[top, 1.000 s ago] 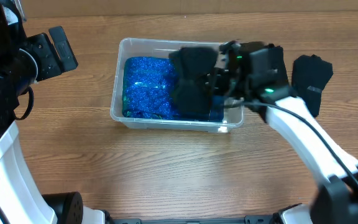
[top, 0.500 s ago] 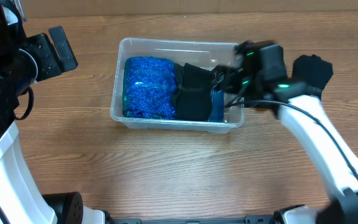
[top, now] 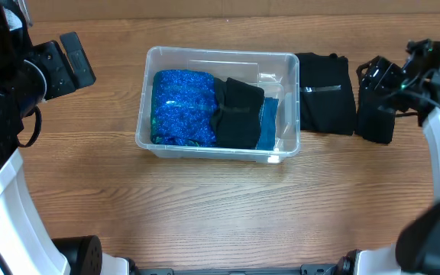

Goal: Pack container
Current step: 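Grasp the black garment and place it on the denim in the bin, then grasp the rear-left rolled black garment with the right gripper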

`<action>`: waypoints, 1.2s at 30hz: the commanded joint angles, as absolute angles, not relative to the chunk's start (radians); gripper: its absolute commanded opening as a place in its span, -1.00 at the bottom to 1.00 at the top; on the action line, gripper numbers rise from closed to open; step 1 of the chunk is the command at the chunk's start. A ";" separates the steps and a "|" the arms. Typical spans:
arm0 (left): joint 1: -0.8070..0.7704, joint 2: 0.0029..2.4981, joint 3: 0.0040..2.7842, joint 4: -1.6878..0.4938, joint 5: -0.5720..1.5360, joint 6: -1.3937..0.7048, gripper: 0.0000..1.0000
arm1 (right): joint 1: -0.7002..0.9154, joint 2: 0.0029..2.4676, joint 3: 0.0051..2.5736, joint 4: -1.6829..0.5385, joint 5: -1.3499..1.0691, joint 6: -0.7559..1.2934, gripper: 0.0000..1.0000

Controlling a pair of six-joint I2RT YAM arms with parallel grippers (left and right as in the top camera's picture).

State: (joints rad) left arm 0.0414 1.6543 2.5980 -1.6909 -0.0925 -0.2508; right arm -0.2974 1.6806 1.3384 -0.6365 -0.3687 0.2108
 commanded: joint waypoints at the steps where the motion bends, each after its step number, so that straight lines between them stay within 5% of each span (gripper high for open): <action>1: 0.046 1.656 2.599 -1.689 -0.085 -0.231 1.00 | -0.282 1.814 1.336 -0.561 -0.413 0.171 0.79; 13: 0.046 1.656 2.599 -1.689 -0.085 -0.231 1.00 | -0.246 2.074 1.336 -0.452 -0.420 0.186 0.64; 15: 0.046 1.656 2.599 -1.689 -0.085 -0.231 1.00 | -0.236 2.103 1.335 -0.452 -0.420 0.186 0.41; 18: 0.046 1.656 2.599 -1.689 -0.085 -0.231 1.00 | -0.223 2.115 1.335 -0.466 -0.421 0.186 -0.31; 20: 0.046 1.656 2.599 -1.689 -0.085 -0.231 1.00 | -0.219 2.109 1.337 -0.483 -0.426 0.186 -0.48; 28: 0.046 1.656 2.599 -1.689 -0.085 -0.231 1.00 | -0.218 1.886 1.337 -0.591 -0.537 0.185 -0.91; 36: 0.046 1.656 2.599 -1.689 -0.085 -0.231 1.00 | -0.213 1.460 1.337 -0.693 -0.629 0.186 -0.92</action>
